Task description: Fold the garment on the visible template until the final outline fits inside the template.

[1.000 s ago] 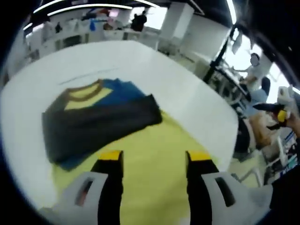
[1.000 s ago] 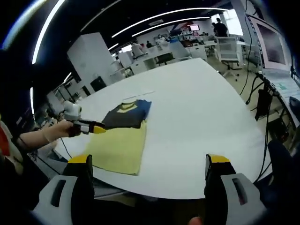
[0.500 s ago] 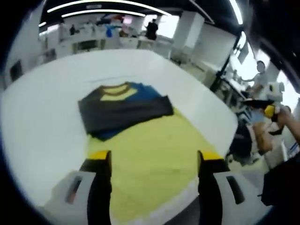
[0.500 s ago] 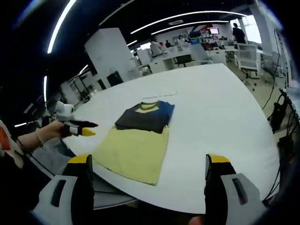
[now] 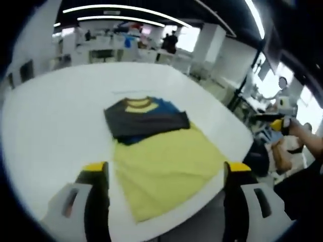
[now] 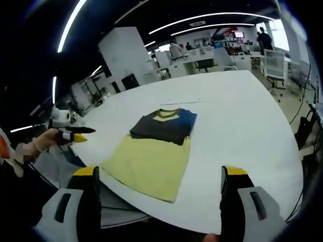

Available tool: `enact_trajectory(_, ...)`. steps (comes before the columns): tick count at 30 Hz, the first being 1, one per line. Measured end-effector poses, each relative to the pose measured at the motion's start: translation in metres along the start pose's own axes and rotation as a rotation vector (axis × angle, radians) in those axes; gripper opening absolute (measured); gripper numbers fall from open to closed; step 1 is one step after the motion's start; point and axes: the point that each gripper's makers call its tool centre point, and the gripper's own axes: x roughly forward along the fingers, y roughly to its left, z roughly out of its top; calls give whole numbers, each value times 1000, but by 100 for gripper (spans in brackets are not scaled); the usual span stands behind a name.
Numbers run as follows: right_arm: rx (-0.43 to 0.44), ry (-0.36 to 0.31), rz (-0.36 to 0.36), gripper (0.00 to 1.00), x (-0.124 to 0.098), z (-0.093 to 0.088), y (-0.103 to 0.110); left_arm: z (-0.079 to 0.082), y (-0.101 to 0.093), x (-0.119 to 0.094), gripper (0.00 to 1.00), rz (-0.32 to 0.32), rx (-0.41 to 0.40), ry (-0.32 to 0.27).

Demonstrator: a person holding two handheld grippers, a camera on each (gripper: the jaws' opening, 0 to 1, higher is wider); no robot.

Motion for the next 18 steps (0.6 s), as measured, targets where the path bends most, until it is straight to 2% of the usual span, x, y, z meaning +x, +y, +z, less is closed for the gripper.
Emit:
enact_trajectory(11,-9,7,-3,100,-1,-1,2,-14,22,-40,99,35,-43,-6)
enact_trajectory(18,-14,32,-4,100,-2,-13,5,-24,34,-51,99,60,-54,8)
